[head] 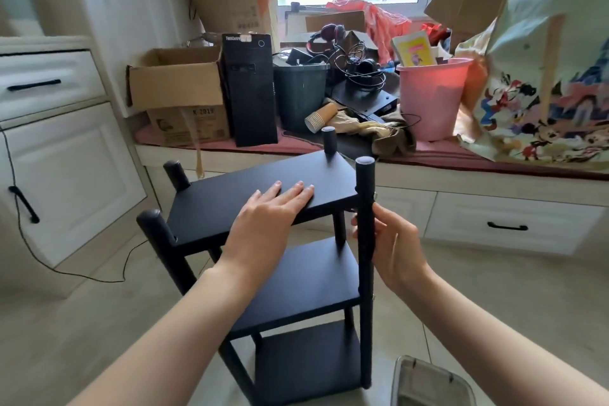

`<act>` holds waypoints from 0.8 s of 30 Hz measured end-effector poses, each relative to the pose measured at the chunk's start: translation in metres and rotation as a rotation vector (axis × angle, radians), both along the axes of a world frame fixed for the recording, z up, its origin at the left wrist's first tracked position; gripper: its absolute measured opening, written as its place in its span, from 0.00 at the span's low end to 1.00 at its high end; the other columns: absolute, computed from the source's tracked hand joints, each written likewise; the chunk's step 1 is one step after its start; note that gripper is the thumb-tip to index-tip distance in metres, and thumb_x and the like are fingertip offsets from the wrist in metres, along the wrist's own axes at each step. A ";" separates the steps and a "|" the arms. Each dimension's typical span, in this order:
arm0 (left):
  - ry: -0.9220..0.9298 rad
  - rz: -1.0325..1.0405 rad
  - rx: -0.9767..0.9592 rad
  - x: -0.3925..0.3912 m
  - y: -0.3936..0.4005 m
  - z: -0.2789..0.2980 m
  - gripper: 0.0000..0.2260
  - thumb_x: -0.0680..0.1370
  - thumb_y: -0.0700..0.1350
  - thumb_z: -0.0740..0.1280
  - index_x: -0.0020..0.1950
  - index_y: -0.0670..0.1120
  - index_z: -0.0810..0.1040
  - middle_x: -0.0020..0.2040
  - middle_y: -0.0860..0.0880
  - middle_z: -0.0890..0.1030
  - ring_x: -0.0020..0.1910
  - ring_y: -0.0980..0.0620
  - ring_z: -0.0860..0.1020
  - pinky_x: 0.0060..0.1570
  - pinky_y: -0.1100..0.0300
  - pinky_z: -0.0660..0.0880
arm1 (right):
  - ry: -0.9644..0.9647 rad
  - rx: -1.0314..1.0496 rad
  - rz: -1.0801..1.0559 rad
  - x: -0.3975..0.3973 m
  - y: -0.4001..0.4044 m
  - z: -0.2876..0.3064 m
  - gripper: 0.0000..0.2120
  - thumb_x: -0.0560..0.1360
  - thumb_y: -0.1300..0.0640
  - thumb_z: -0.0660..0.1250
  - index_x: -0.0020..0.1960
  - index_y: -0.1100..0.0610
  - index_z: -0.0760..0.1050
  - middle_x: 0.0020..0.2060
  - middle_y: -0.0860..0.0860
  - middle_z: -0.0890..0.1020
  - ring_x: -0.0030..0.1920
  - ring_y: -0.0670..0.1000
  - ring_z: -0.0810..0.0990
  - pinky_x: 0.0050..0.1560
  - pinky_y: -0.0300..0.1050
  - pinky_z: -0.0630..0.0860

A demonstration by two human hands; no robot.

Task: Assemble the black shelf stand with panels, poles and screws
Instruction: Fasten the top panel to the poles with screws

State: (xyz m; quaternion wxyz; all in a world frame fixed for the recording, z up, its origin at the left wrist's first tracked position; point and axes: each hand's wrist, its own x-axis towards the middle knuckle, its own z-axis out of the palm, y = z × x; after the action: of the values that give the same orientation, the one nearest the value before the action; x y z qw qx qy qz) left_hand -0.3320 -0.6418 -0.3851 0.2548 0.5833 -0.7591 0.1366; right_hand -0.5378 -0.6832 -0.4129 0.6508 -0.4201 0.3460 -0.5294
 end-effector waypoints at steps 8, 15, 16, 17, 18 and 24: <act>-0.091 -0.028 0.004 -0.025 -0.004 -0.007 0.38 0.68 0.22 0.70 0.75 0.47 0.72 0.72 0.47 0.75 0.69 0.37 0.75 0.68 0.42 0.71 | -0.034 0.025 -0.062 -0.017 0.003 -0.012 0.12 0.80 0.52 0.59 0.46 0.56 0.78 0.36 0.53 0.77 0.34 0.51 0.73 0.37 0.44 0.66; -0.105 -0.051 0.082 -0.044 -0.001 -0.006 0.36 0.77 0.26 0.61 0.81 0.50 0.59 0.80 0.50 0.62 0.79 0.41 0.61 0.77 0.47 0.57 | 0.099 -0.031 -0.107 -0.038 0.002 -0.026 0.15 0.81 0.50 0.56 0.44 0.53 0.79 0.40 0.53 0.79 0.38 0.51 0.75 0.37 0.47 0.61; -0.116 -0.054 0.096 -0.046 -0.001 -0.005 0.36 0.78 0.26 0.60 0.82 0.50 0.56 0.81 0.50 0.60 0.80 0.42 0.58 0.78 0.48 0.55 | 0.143 -0.048 -0.124 -0.039 0.002 -0.027 0.15 0.80 0.48 0.56 0.44 0.53 0.79 0.41 0.53 0.80 0.39 0.51 0.76 0.39 0.48 0.62; -0.130 -0.047 0.113 -0.048 0.001 -0.003 0.36 0.79 0.27 0.59 0.82 0.51 0.53 0.82 0.51 0.57 0.81 0.43 0.56 0.79 0.49 0.53 | 0.188 -0.065 -0.141 -0.039 0.003 -0.028 0.16 0.79 0.47 0.57 0.44 0.53 0.79 0.41 0.53 0.80 0.40 0.51 0.76 0.41 0.49 0.62; -0.146 -0.039 0.125 -0.049 0.001 -0.002 0.37 0.79 0.28 0.59 0.82 0.51 0.51 0.82 0.52 0.55 0.81 0.44 0.54 0.79 0.49 0.52 | 0.228 -0.082 -0.156 -0.038 0.004 -0.028 0.16 0.78 0.46 0.56 0.44 0.54 0.78 0.41 0.53 0.81 0.41 0.51 0.77 0.42 0.49 0.63; -0.118 -0.082 0.046 -0.042 -0.002 -0.010 0.35 0.75 0.24 0.63 0.80 0.46 0.62 0.79 0.48 0.65 0.78 0.42 0.63 0.77 0.50 0.56 | 0.355 -0.113 -0.194 -0.036 0.009 -0.026 0.20 0.82 0.46 0.54 0.51 0.58 0.79 0.44 0.53 0.84 0.45 0.50 0.81 0.49 0.49 0.70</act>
State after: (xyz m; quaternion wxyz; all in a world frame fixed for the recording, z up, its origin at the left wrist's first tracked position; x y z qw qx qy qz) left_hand -0.3739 -0.6438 -0.3951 0.2018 0.5483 -0.7989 0.1427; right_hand -0.5735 -0.6741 -0.4394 0.5012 -0.5073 0.4638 -0.5258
